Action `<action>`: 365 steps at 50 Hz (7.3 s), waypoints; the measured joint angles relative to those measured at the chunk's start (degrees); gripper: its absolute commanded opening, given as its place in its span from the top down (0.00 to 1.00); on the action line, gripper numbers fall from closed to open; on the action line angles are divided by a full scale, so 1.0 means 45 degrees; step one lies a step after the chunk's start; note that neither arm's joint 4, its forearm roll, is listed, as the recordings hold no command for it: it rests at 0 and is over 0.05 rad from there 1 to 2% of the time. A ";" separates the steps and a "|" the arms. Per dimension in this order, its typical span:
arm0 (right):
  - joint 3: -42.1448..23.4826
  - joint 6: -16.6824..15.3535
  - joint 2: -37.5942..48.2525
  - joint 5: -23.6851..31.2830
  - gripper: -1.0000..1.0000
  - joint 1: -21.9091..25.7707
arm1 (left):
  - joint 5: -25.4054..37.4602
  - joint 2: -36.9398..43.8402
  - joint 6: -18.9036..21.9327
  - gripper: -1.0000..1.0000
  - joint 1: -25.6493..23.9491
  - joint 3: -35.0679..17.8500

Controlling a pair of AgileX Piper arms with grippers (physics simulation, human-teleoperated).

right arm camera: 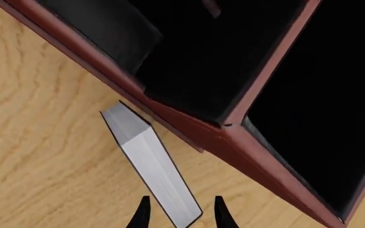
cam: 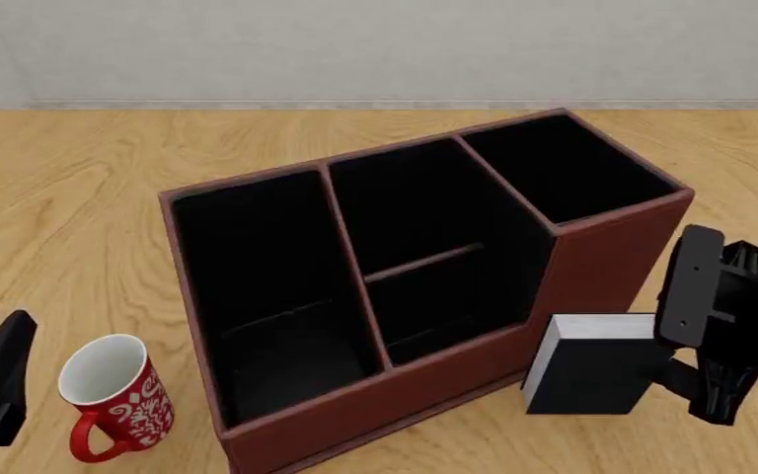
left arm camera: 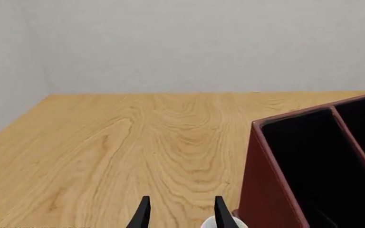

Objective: Pick up the book and place it in the right compartment of the caddy.

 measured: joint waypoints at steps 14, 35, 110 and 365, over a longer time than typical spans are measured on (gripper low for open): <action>0.0190 0.0662 0.0780 -0.0727 0.00 0.0732 | 0.0041 0.0000 0.0013 0.00 0.0072 0.0000; 0.0440 0.1662 0.0637 -0.0772 1.00 0.1744 | 0.0054 0.0002 0.0039 0.00 0.0135 0.0000; -0.0539 0.7415 -0.1081 0.3989 1.00 0.6879 | 0.0098 0.0003 -0.0016 0.00 0.0296 -0.0001; -1.4236 0.7383 0.4862 0.6782 1.00 0.3064 | 0.0313 -0.0001 0.0166 0.00 -0.0028 -0.0003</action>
